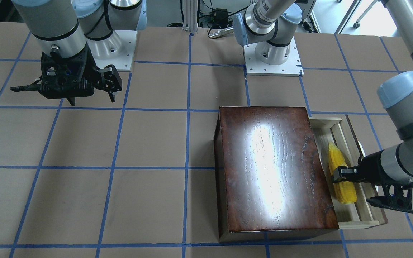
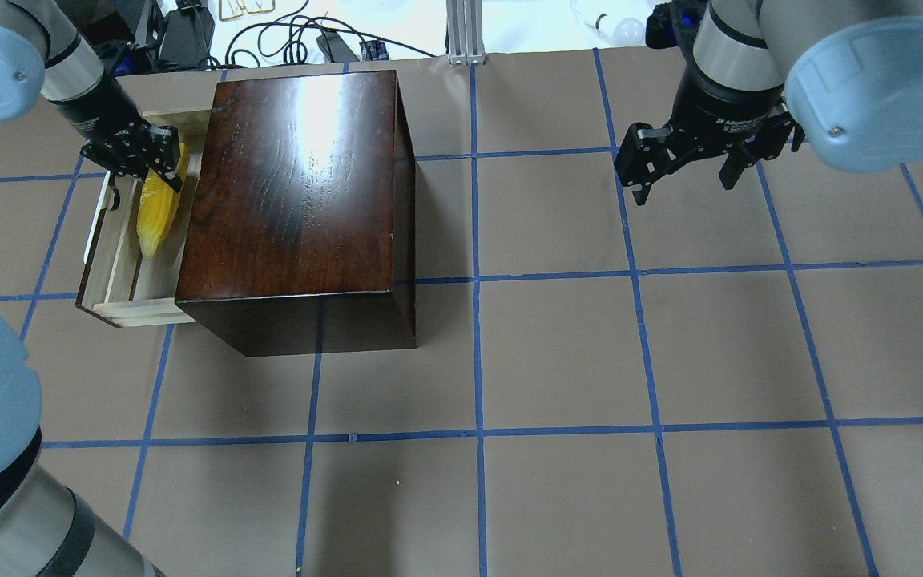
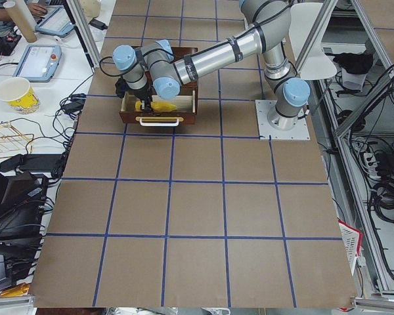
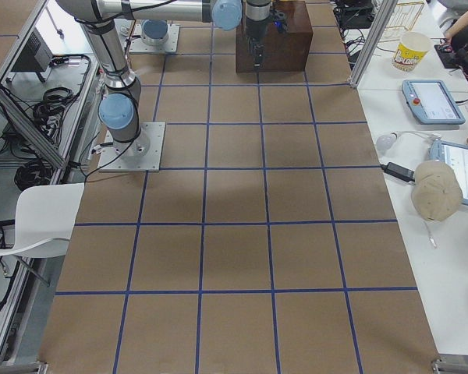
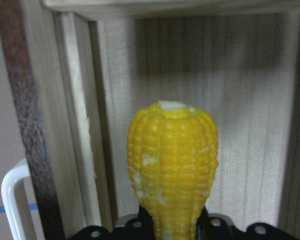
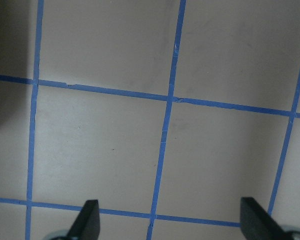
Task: Open drawer and put corn inside
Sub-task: 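Lower the corn into the open drawer and open the left gripper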
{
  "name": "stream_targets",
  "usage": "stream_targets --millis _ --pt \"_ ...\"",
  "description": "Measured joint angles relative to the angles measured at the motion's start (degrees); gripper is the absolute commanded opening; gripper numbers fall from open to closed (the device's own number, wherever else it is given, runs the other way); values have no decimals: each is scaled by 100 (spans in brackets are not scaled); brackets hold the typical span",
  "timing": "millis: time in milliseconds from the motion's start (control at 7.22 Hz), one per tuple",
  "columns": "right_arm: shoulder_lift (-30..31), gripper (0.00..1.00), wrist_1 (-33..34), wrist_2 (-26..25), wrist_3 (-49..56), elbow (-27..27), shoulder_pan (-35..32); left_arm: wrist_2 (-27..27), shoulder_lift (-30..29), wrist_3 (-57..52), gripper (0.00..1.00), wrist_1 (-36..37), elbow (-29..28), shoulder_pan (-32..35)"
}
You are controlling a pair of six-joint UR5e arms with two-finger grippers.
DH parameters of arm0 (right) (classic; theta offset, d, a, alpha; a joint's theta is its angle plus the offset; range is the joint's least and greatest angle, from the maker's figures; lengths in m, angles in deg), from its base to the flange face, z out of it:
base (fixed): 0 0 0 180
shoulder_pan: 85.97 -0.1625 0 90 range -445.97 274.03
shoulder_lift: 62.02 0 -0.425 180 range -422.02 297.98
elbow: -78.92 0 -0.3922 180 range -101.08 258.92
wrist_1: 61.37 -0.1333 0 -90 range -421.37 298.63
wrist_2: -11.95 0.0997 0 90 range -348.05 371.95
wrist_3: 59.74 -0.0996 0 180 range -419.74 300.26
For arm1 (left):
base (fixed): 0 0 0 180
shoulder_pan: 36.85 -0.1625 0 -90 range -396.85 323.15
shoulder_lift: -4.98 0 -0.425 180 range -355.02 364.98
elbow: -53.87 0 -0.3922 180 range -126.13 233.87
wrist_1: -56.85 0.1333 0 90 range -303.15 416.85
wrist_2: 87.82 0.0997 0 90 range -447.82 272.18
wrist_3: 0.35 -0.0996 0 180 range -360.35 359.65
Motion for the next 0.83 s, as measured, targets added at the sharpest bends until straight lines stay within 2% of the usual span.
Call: stream_targets --millis 139,554,831 --pt "0 100 0 0 0 0 3 -66 3 2 86 3 30 1" --pt "0 100 0 0 0 0 12 -203 59 3 100 -6 49 5" --pt "0 100 0 0 0 0 10 -190 169 -2 100 -28 23 14"
